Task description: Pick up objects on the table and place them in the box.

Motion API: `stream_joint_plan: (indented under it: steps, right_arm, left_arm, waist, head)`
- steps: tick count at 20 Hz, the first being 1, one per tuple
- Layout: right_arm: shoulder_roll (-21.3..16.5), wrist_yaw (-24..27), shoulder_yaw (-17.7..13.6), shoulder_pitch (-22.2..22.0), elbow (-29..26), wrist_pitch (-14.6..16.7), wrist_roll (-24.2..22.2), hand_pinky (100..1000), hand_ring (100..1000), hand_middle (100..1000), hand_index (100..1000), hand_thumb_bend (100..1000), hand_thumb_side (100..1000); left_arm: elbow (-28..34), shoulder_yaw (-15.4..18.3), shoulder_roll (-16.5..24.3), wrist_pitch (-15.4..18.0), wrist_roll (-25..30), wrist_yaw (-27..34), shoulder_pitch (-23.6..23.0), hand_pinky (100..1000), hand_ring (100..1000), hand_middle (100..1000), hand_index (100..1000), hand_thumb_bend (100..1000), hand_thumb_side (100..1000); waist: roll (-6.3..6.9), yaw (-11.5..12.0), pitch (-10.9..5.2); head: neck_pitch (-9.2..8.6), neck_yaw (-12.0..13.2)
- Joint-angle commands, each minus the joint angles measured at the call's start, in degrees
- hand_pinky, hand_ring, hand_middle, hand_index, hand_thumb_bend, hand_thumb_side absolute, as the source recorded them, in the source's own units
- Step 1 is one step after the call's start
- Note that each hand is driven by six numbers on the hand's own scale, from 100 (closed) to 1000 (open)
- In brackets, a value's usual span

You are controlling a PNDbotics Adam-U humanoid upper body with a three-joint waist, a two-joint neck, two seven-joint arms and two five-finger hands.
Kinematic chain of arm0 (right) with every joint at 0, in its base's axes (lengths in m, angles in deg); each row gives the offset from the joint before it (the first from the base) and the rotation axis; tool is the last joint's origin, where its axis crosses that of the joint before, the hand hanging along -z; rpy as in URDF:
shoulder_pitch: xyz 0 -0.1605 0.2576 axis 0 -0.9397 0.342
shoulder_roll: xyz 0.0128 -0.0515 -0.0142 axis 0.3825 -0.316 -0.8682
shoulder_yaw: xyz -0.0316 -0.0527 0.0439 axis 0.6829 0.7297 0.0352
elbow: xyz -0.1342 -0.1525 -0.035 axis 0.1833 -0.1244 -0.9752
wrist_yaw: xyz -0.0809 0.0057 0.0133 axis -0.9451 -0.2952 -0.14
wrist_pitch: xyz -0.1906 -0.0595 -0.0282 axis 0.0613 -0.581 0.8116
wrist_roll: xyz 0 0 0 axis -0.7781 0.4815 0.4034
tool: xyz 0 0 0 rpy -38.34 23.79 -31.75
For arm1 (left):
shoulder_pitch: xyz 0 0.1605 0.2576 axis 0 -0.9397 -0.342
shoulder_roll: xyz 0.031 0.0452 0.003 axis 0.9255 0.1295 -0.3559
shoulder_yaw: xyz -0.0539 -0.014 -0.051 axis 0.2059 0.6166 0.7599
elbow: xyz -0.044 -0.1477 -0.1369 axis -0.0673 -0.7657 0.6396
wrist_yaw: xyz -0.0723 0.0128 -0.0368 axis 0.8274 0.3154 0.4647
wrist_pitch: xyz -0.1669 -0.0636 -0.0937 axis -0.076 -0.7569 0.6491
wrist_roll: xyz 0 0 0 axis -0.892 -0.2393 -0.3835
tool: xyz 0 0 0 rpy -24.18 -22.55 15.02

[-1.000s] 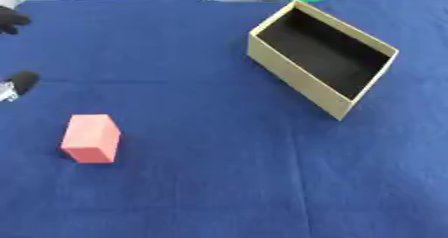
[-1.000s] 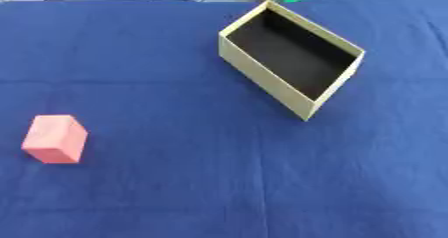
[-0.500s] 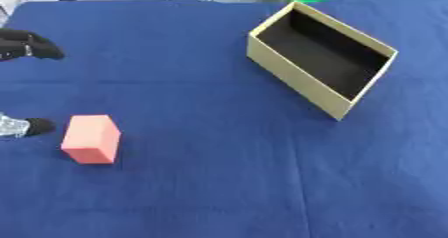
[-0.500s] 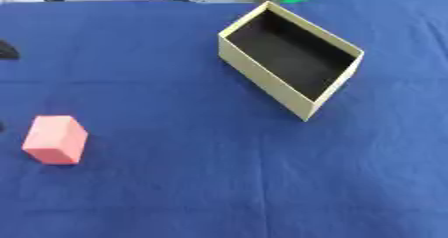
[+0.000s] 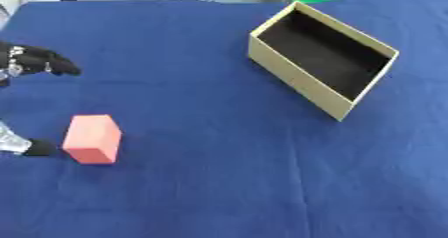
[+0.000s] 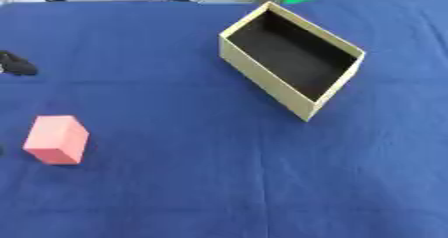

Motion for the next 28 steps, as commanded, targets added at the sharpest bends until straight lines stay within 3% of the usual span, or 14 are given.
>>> stream_joint_plan:
  steps: [1, 13, 16, 28]
  right_arm:
    - [-2.0, 0.1, -0.3, 0.7, -1.0, 0.1, -0.2, 792, 781, 780, 813, 100, 940]
    - [-1.8, 0.2, -0.1, 0.7, -1.0, 0.1, -0.5, 792, 781, 780, 812, 100, 941]
    - [-1.8, 0.2, -0.1, 0.7, -1.0, 0.1, -0.5, 792, 781, 780, 812, 100, 942]
    - [-1.6, 0.3, 0.0, 0.7, -1.0, 0.2, -0.6, 793, 782, 779, 811, 100, 941]
  left_arm:
    - [-0.5, -0.7, 1.8, -2.0, 0.9, 1.2, 1.4, 834, 841, 869, 960, 704, 676]
    - [-4.0, -6.0, 0.5, -8.8, 1.0, 1.1, 4.8, 855, 879, 901, 981, 765, 688]
    - [-4.4, -7.1, 0.4, -9.7, 1.0, 1.1, 4.7, 865, 877, 894, 975, 813, 725]
    - [-7.7, -10.2, -1.1, -12.6, 0.2, 0.5, 6.3, 844, 853, 861, 959, 807, 762]
  waist:
    - [0.04, -0.1, -1.24]
    - [0.36, -0.3, -1.29]
    - [0.44, -0.4, -1.22]
    - [0.46, -0.5, -1.1]
  head:
    - [-0.67, 0.2]
    - [-0.75, 0.4]
    - [-0.77, 0.4]
    - [-0.69, 0.6]
